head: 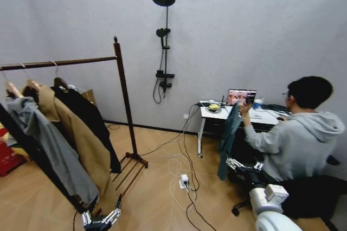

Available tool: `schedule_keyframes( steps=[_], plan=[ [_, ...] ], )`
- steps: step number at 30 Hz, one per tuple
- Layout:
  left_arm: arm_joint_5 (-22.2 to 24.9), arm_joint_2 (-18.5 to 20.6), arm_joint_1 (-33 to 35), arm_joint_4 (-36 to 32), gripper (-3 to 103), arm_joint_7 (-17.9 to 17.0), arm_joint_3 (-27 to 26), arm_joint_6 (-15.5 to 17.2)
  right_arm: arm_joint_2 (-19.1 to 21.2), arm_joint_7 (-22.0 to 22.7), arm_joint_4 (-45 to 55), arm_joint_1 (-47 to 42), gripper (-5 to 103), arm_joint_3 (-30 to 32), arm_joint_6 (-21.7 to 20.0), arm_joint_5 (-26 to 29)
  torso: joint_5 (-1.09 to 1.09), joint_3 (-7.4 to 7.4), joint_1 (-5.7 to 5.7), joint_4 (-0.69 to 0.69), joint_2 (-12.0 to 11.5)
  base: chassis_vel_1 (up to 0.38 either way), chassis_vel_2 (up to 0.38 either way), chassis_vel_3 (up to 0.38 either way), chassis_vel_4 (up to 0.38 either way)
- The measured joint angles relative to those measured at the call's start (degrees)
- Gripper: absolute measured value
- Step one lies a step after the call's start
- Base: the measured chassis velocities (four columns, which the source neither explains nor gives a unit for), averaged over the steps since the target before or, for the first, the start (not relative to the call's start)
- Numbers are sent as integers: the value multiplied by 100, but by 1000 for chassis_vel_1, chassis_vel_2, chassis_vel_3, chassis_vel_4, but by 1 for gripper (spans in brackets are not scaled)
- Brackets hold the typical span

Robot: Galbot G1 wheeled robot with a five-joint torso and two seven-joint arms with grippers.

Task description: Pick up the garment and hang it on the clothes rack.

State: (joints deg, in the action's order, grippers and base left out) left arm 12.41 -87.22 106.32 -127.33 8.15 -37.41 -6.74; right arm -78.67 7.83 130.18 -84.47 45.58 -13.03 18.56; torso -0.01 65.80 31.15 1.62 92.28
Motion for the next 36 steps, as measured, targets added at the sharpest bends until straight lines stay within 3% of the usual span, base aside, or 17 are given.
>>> schedule_keyframes(
  steps=[15,36],
  plan=[
    [0,0,0,0,100,1,0,0,7,-28,-90,40,100,-96,4,-21,1,0,0,2,0,-31,-201,-208,-35],
    [0,0,0,0,100,0,-1,0,-23,-34,-175,118,100,-446,17,-221,1,0,0,-1,-1,79,-98,-91,79]
  ],
)
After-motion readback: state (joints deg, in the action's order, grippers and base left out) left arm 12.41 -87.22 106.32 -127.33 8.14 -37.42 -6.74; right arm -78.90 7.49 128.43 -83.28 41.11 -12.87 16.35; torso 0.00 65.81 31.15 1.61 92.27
